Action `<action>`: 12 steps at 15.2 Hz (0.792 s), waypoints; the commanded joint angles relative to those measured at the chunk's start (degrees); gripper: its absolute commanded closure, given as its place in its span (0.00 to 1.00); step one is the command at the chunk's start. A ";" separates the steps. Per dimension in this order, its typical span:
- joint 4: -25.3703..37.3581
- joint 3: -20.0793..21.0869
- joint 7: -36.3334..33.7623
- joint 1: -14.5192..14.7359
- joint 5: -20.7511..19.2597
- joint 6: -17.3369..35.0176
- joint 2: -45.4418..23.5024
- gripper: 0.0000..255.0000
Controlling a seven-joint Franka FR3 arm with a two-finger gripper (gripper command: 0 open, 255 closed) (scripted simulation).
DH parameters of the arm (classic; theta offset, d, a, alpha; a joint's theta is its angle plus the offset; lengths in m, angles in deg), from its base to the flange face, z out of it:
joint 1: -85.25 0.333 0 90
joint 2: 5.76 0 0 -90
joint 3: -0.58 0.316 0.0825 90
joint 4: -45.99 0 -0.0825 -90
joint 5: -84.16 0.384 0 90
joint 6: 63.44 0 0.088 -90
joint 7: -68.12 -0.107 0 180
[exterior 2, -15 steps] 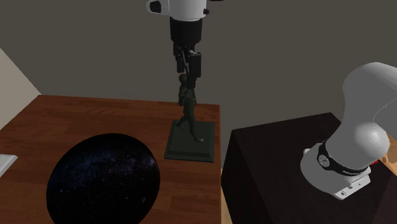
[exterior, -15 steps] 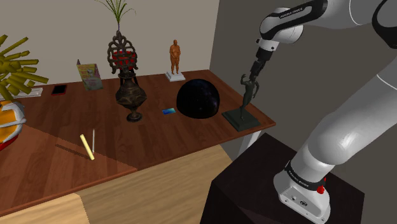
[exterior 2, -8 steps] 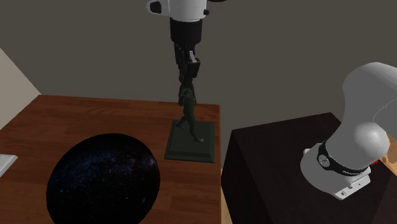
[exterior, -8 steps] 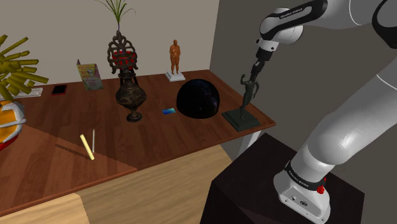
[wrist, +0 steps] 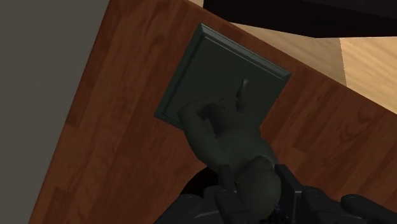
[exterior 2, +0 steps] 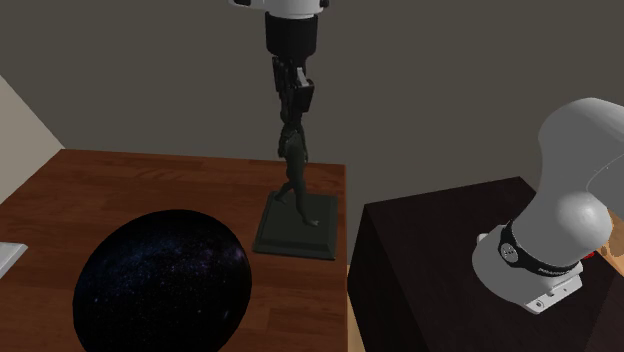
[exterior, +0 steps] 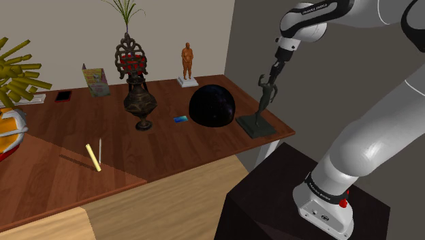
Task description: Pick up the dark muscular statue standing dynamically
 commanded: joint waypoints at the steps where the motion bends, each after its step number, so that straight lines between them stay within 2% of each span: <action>1: 1.06 0.15 -0.30 -0.06 -0.32 -1.60 0.69 1.00; 10: 7.02 0.71 -1.25 0.05 -0.77 -8.49 1.75 1.00; 12: 7.13 0.72 -1.27 0.05 -0.77 -8.60 1.76 1.00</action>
